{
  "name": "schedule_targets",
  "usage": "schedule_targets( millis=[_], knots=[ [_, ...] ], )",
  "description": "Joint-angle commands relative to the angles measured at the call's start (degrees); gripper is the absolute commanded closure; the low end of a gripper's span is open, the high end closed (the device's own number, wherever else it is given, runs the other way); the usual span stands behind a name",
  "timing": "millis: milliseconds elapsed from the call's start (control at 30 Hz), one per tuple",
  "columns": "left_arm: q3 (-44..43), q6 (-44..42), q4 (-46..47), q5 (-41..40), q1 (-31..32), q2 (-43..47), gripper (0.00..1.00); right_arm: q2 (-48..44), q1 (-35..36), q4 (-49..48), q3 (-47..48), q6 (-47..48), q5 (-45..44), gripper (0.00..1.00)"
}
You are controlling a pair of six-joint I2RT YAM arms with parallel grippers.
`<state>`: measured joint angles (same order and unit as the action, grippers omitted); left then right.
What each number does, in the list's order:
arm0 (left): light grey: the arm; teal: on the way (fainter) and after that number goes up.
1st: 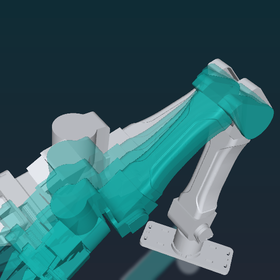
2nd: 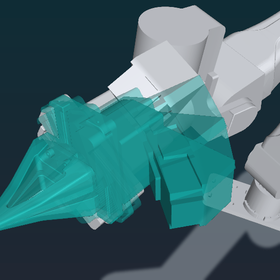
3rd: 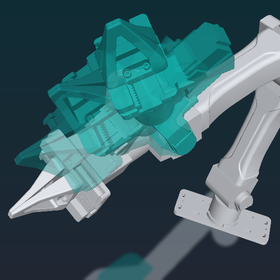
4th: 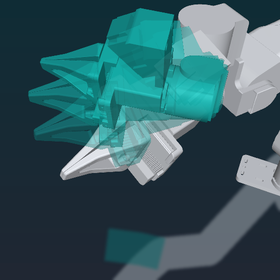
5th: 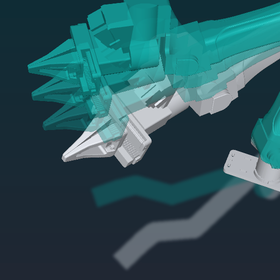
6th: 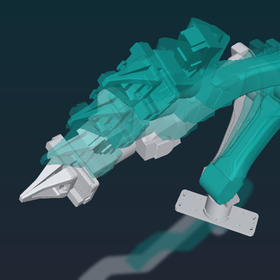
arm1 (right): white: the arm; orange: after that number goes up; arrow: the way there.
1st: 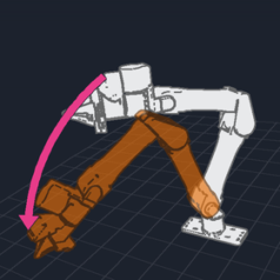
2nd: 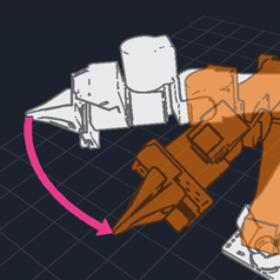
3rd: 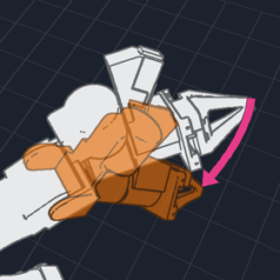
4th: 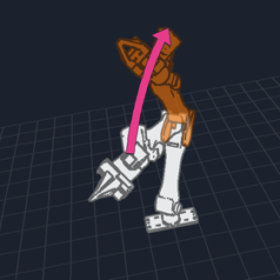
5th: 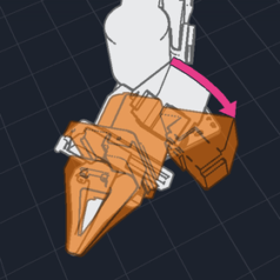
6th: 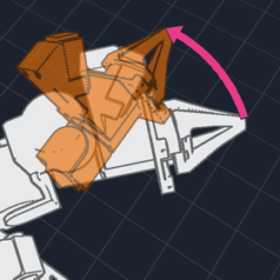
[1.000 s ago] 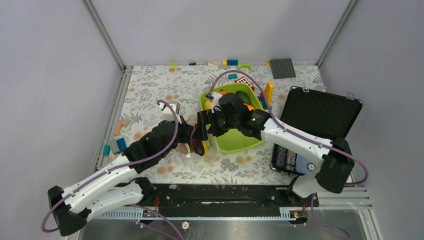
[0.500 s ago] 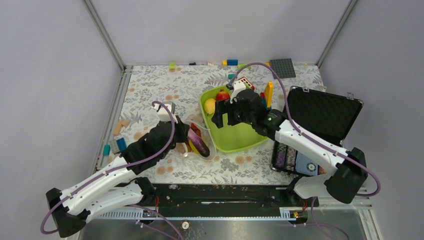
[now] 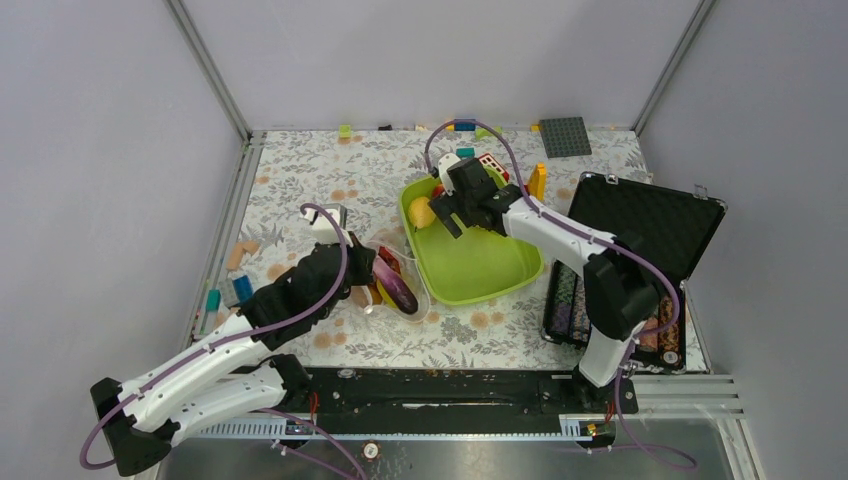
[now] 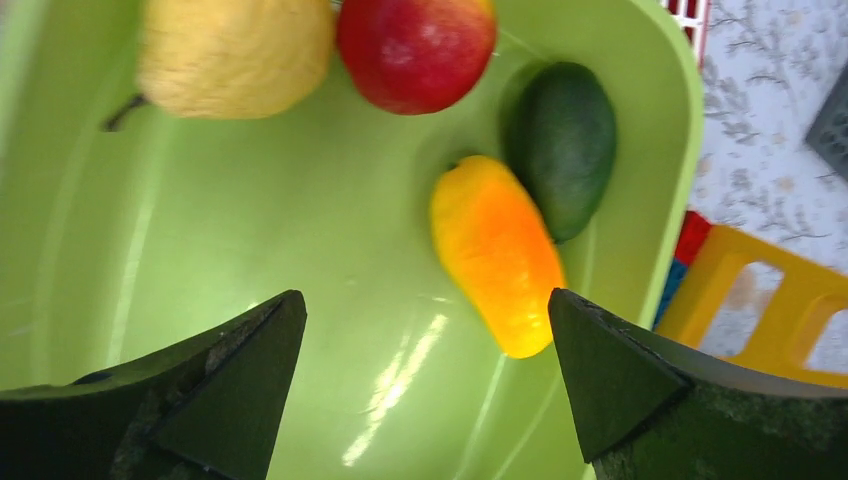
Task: Place the food in the zip-top bag and seal the zipper
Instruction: Pick up the fake fruit from the bin.
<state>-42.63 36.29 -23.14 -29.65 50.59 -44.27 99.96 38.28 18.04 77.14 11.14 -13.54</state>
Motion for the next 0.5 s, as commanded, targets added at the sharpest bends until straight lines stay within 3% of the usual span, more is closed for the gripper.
schedule_targets(
  millis=[0,133,467],
  knots=[
    [-1.67,-0.04,1.61,-1.88,0.23,0.94,1.00,3.96,-2.10,2.48,5.62,12.67,-4.46,0.00],
    [-1.75,-0.12,1.61,-1.57,0.24,1.01,1.00,6.97,-2.73,2.96,6.30,19.17,-4.18,0.00],
    [-1.99,-0.15,1.91,-1.25,0.26,-0.02,1.00,16.20,-4.18,5.08,11.18,20.50,-5.23,0.00]
  ],
)
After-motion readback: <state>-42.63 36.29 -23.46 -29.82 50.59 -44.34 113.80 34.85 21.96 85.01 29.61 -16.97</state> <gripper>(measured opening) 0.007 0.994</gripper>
